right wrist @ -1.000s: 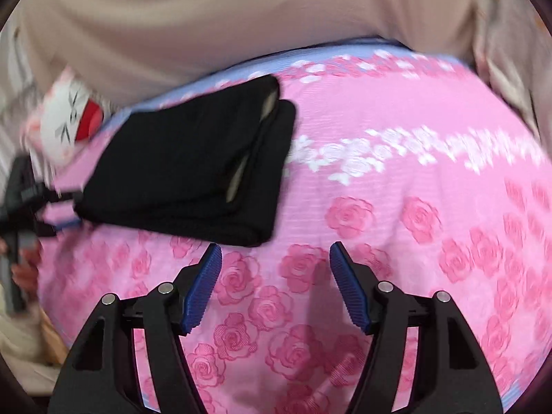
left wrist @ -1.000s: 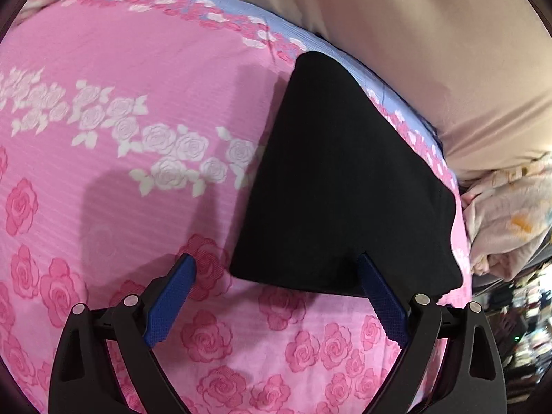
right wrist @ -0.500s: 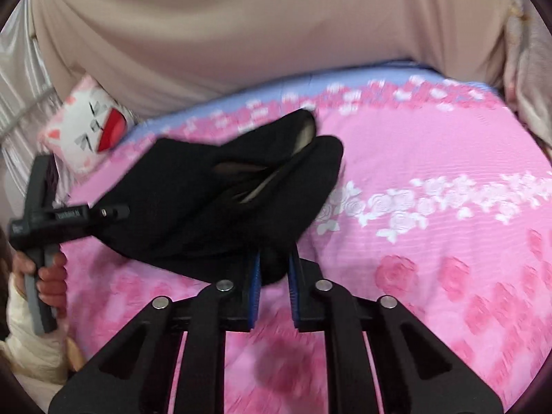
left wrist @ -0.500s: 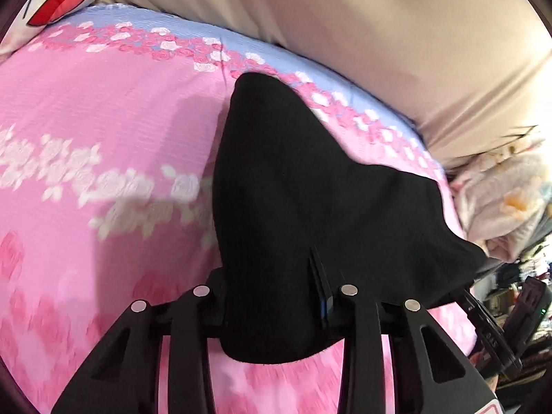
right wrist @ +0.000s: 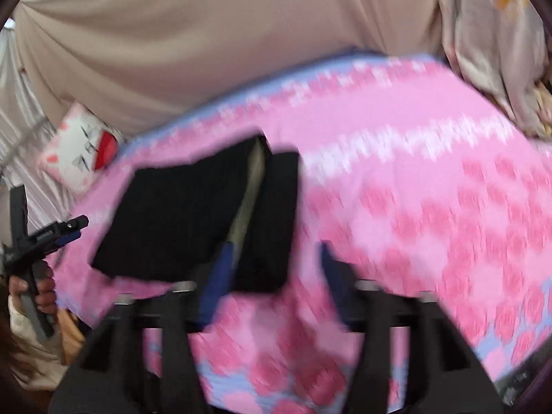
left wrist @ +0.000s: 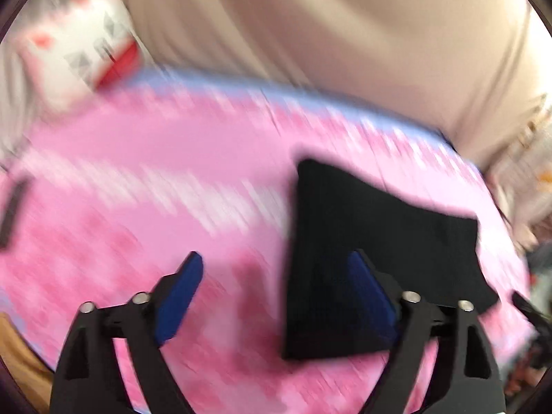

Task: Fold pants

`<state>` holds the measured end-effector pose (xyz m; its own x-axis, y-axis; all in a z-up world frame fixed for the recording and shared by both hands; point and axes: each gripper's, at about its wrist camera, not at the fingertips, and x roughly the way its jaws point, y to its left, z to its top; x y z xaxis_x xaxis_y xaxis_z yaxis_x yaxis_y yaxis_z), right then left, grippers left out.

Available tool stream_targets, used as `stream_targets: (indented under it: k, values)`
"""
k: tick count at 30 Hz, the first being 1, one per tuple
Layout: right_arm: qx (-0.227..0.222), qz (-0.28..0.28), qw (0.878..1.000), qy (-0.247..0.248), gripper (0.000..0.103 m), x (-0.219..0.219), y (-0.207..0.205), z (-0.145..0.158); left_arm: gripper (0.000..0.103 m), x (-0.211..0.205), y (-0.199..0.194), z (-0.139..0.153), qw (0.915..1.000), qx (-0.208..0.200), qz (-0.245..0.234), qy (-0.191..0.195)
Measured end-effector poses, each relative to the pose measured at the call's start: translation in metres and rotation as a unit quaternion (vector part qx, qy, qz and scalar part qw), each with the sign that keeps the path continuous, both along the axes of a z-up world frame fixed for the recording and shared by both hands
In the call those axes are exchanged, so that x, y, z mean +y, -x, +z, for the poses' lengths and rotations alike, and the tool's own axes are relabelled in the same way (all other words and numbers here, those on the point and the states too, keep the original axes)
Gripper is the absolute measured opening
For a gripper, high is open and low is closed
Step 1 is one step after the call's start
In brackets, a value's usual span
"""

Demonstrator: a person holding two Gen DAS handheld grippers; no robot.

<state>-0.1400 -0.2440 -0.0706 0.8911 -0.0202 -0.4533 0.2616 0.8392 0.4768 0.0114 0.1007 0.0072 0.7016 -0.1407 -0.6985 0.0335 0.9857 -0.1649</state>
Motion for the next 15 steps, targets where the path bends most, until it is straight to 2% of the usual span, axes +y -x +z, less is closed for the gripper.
stream_targets:
  k: [3,5,6,8,9,10,12,13,14,15]
  values:
    - [0.005,0.036,0.999,-0.003,0.064,0.001,-0.047,-0.001,0.086,-0.002,-0.013,0.015,0.9993,-0.031,0.015,-0.011]
    - [0.049,0.035,0.998,0.007,0.065,0.000,-0.089,-0.016,0.086,-0.009,-0.026,0.014,0.9995,-0.029,0.009,-0.010]
    - [0.057,0.034,0.998,0.003,0.066,-0.001,-0.102,-0.023,0.086,-0.016,-0.035,0.008,0.9997,-0.020,0.000,-0.013]
    - [0.059,0.035,0.998,0.009,0.052,-0.001,-0.121,-0.033,0.086,-0.031,-0.051,-0.007,0.9996,0.003,-0.018,-0.023]
    - [0.057,0.033,0.998,0.011,0.039,-0.001,-0.125,-0.033,0.086,-0.045,-0.064,-0.020,0.9987,0.023,-0.031,-0.034]
    - [0.051,0.025,0.998,0.017,0.015,-0.001,-0.123,-0.025,0.086,-0.053,-0.075,-0.032,0.9974,0.039,-0.036,-0.049]
    - [0.019,0.018,0.999,0.025,0.008,-0.004,-0.100,0.000,0.086,-0.066,-0.092,-0.049,0.9946,0.054,-0.022,-0.086]
    - [-0.002,0.010,0.999,0.031,0.008,-0.005,-0.088,0.013,0.087,-0.067,-0.096,-0.054,0.9943,0.053,-0.017,-0.091]
    - [-0.003,0.002,0.999,0.041,0.008,-0.007,-0.081,0.016,0.089,-0.068,-0.099,-0.058,0.9943,0.054,-0.016,-0.091]
    - [0.014,-0.005,0.998,0.055,0.009,-0.010,-0.082,0.012,0.093,-0.068,-0.102,-0.063,0.9949,0.055,-0.016,-0.083]
